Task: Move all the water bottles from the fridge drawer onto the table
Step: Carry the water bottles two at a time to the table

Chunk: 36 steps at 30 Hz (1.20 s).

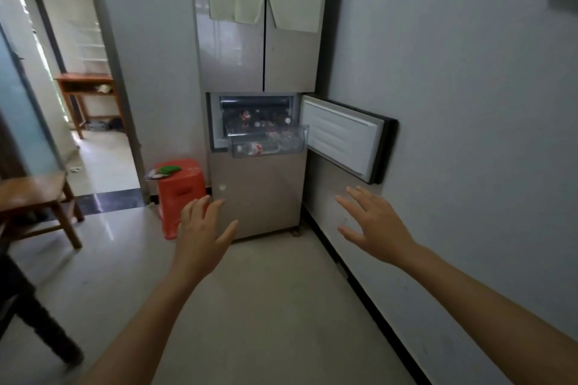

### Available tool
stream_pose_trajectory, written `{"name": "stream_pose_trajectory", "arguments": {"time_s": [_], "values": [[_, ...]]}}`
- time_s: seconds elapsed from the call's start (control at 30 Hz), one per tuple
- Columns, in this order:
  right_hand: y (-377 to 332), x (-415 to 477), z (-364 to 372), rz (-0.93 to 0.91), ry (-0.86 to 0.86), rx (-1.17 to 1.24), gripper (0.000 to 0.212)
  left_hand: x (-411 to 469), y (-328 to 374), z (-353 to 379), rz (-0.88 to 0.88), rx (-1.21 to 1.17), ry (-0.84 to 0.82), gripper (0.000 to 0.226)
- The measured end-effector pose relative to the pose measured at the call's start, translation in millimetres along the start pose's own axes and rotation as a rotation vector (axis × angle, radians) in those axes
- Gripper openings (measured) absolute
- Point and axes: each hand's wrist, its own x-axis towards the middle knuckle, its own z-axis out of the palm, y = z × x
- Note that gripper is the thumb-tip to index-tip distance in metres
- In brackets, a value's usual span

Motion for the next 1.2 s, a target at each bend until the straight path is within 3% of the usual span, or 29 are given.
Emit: {"name": "stream_pose_trajectory", "arguments": {"time_s": [0.17, 0.4, 0.53, 0.67, 0.73, 1.2], "values": [[20.9, 54.6, 38.2, -0.016, -0.027, 0.018, 0.057, 49.5, -28.3, 24.3, -0.042, -0.012, -0.028, 0.062], [50.9, 150.8, 97.5, -0.025, -0.096, 0.182, 0.06, 120.0, -61.8, 64.9, -0.101, 0.013, -0.032, 0.079], [79.8, 220.9, 135.8, 0.01, -0.096, 0.33, 0.061, 193.5, -67.6, 98.9, -0.125, 0.013, -0.033, 0.067], [110.1, 290.1, 169.9, 0.079, -0.143, 0.503, 0.062, 272.4, -63.2, 135.4, -0.113, -0.031, -0.043, 0.071], [124.5, 321.0, 186.4, 0.093, -0.164, 0.542, 0.062, 306.2, -65.3, 154.3, -0.124, -0.044, -0.039, 0.053], [169.3, 485.2, 312.1, 0.222, -0.298, 0.573, 0.061, 479.2, -135.6, 260.0, -0.176, -0.047, -0.132, 0.049]]}}
